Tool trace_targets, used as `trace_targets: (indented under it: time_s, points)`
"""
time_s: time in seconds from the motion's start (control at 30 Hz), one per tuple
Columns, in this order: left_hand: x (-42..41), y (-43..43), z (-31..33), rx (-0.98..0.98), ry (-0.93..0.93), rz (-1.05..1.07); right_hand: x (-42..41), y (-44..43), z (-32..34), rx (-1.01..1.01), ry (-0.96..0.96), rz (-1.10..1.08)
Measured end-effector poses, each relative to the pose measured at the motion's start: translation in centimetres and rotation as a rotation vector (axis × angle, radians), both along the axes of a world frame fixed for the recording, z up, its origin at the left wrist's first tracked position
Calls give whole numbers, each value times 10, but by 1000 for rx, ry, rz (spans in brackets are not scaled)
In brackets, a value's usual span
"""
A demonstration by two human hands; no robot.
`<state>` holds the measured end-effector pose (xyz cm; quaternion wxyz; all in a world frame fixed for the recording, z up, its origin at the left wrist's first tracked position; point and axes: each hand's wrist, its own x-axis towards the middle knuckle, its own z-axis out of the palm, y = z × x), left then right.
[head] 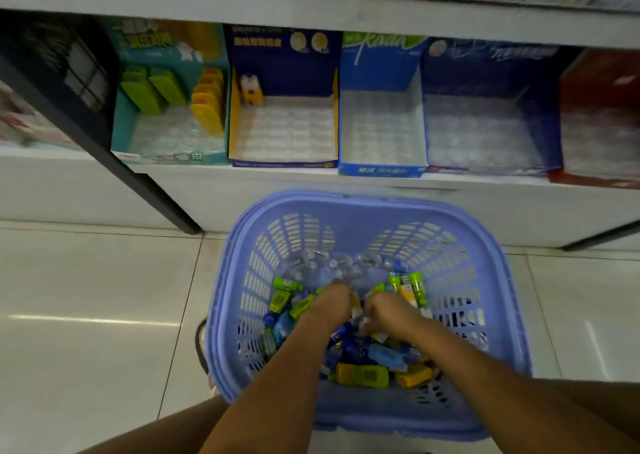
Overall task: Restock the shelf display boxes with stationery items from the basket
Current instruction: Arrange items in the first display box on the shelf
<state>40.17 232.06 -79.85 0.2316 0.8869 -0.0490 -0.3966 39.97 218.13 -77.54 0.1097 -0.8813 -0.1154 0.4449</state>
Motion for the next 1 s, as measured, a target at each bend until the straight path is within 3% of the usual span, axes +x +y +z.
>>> trace_targets:
  time_s: [0.1, 0.23, 0.4, 0.53, 0.7, 0.83, 1.0]
  points:
    - [-1, -7, -14, 76, -21, -122, 8, -24, 10, 203, -13, -308]
    - [-10, -11, -25, 83, -70, -90, 22, -45, 34, 503, 244, -945]
    - [-9, -13, -12, -50, -13, 118, 32, -50, 54, 742, 226, -1133]
    - [6, 5, 27, -458, 130, 486, 38, -38, 81, 904, 270, -1149]
    - [25, 54, 99, -982, 68, 915, 44, -8, 126, 1160, 245, -1023]
    - [34, 91, 159, -1136, -10, 1057, 56, 42, 170, 1221, 67, -869]
    - [27, 127, 208, -1303, -236, 1224, 83, 115, 202, 1234, -49, -766]
